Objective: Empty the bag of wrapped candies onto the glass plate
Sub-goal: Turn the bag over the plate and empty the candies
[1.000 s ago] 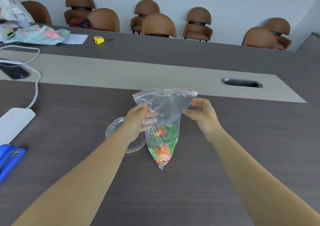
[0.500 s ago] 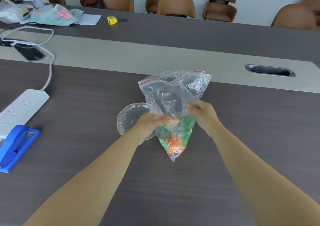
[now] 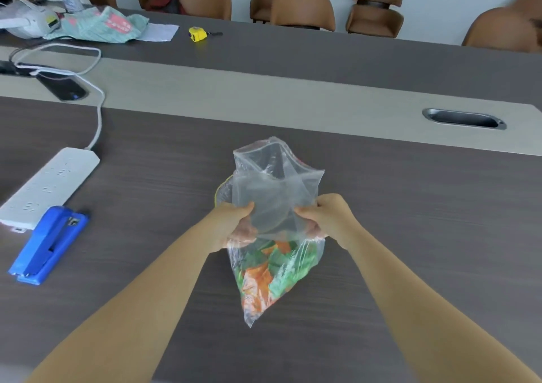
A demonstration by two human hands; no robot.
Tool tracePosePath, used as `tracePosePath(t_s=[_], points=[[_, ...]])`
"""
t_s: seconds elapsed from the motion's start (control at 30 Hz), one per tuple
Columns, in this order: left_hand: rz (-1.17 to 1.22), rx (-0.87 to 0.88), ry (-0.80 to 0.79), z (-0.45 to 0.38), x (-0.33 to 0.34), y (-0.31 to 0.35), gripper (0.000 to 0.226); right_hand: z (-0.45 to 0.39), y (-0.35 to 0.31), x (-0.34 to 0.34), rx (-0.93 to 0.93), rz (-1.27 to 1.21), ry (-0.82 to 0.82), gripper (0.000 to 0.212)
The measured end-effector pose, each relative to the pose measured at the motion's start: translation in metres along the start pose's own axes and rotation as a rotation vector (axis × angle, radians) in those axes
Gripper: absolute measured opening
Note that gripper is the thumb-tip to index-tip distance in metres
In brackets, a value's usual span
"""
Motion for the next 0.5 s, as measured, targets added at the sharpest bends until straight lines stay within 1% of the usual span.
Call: tracePosePath(t_s=[0.07, 0.17, 0.23, 0.27, 0.3, 0.33, 0.37, 0.4, 0.43, 0.5], points=[[-0.035, -0.024, 0.038, -0.006, -0.016, -0.012, 0.023, -0.002, 0.003, 0.018, 0.045, 0.032, -0.028, 0.027], [-0.125, -0.057, 0.099, -0.016, -0.036, -0.025, 0.029, -0.006, 0.004, 0.040, 0.085, 0.027, -0.043, 0.030], [-0.139, -0.066, 0.140, -0.021, -0.045, -0.029, 0.042, -0.006, 0.002, 0.048, 0.067, -0.021, -0.044, 0.032], [-0.128, -0.071, 0.157, -0.022, -0.047, -0.031, 0.051, -0.005, 0.001, 0.049, 0.058, -0.070, -0.041, 0.030], [-0.097, -0.070, 0.176, -0.023, -0.048, -0.032, 0.055, -0.001, 0.000, 0.050, 0.059, -0.124, -0.054, 0.032], [-0.052, -0.062, 0.195, -0.023, -0.049, -0.033, 0.057, 0.003, 0.001, 0.049, 0.055, -0.174, -0.086, 0.033], [-0.002, -0.044, 0.216, -0.022, -0.049, -0.035, 0.057, 0.008, 0.003, 0.048, 0.024, -0.210, -0.137, 0.028], [0.043, -0.017, 0.235, -0.022, -0.049, -0.036, 0.059, 0.013, 0.008, 0.046, -0.008, -0.214, -0.194, 0.017], [0.068, 0.024, 0.253, -0.020, -0.050, -0.039, 0.061, 0.019, 0.013, 0.046, -0.026, -0.199, -0.262, 0.013], [0.040, 0.104, 0.267, -0.013, -0.050, -0.045, 0.069, 0.027, 0.026, 0.047, -0.014, -0.156, -0.363, 0.027]])
Point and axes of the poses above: each hand's wrist, its own z-axis away from the middle knuckle, its own x-axis out of the palm, y = z × x, the point moved 3 cm from there along -z, towards the middle knuckle, and after that the axes turned 4 degrees about -y, right-handed, at the moved point
